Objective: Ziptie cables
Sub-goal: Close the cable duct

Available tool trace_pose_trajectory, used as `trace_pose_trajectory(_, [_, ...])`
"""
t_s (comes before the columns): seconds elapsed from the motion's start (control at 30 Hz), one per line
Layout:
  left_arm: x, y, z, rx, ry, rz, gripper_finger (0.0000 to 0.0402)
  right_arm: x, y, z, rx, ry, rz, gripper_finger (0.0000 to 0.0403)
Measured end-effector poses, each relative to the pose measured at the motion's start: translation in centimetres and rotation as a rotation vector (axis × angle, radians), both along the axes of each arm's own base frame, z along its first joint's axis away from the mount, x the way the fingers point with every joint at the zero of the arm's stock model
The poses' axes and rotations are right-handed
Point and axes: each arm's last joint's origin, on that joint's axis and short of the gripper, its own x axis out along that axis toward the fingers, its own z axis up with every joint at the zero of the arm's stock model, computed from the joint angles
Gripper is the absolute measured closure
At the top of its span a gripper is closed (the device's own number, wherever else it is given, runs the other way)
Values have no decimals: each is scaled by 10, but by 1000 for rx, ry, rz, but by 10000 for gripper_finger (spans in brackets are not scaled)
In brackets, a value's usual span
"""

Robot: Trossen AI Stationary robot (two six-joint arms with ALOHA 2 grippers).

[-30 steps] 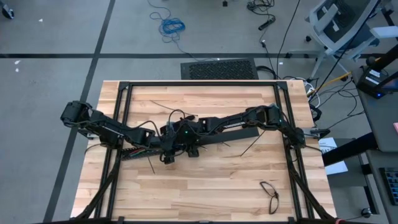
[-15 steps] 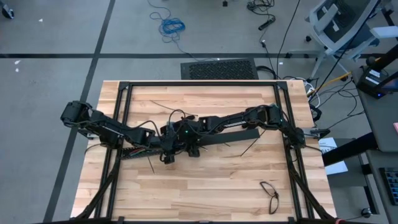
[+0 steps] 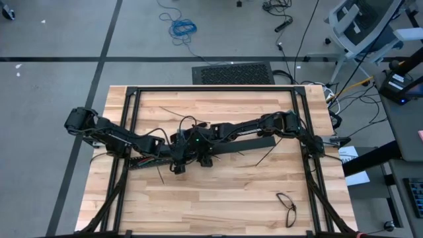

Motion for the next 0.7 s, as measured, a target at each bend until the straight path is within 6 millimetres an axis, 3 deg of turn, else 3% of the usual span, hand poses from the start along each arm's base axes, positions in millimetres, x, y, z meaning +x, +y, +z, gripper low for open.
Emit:
trace_pose_trajectory(0.23, [0,0,0,-2,3,4,199,3,-5,15,-3,36,-3,96])
trace_pose_trajectory(0.7, [0,0,0,-4,5,-4,199,-2,-13,24,-12,60,-6,96])
